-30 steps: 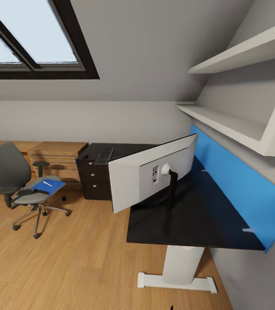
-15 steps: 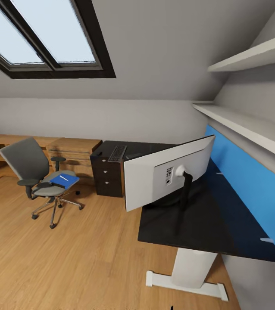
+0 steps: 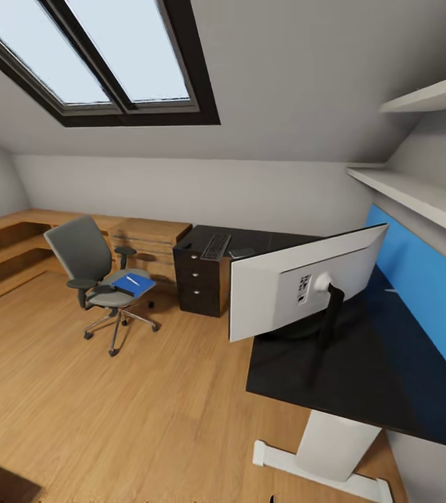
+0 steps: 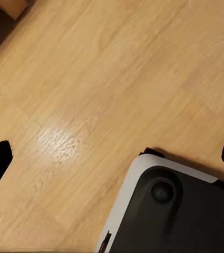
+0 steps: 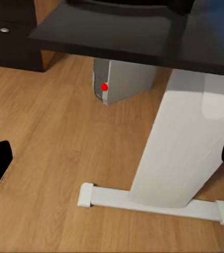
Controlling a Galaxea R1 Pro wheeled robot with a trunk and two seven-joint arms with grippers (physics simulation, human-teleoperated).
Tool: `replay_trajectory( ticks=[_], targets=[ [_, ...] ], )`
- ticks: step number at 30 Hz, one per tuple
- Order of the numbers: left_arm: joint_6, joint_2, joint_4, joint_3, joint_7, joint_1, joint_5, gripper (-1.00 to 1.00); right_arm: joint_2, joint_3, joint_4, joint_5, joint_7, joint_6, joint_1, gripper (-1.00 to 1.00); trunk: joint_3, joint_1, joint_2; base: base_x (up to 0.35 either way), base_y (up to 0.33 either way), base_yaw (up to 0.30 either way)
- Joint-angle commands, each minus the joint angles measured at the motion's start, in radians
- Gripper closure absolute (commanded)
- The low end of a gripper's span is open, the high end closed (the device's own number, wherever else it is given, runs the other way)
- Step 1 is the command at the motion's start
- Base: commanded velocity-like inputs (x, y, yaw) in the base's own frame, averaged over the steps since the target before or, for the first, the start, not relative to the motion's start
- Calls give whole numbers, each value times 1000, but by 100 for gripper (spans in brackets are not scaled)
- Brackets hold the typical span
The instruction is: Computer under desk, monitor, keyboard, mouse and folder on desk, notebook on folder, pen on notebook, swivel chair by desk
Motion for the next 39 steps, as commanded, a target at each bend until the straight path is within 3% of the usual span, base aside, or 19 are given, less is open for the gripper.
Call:
replay_trajectory(
  ticks=[1,16,26,39],
  targets=[
    [-1,0,-1,-2,2,0,6,-100,1,3,3,0,-2,-8,0,-100,-2,0,-1,0,0,258],
    [-2,4,-1,-3,-4,0,5,-100,5,3,12,10,-3,-13,-2,-100,-12,0,-1,-3,-2,258],
    [-1,6,18,-3,-5,0,4,-100,5,3,12,9,-3,-14,-2,-100,-19,0,-1,-69,-224,258],
    [-1,6,20,-3,-4,0,4,-100,4,3,13,7,-3,-13,-2,-100,-27,0,-1,-2,-15,258]
  ],
)
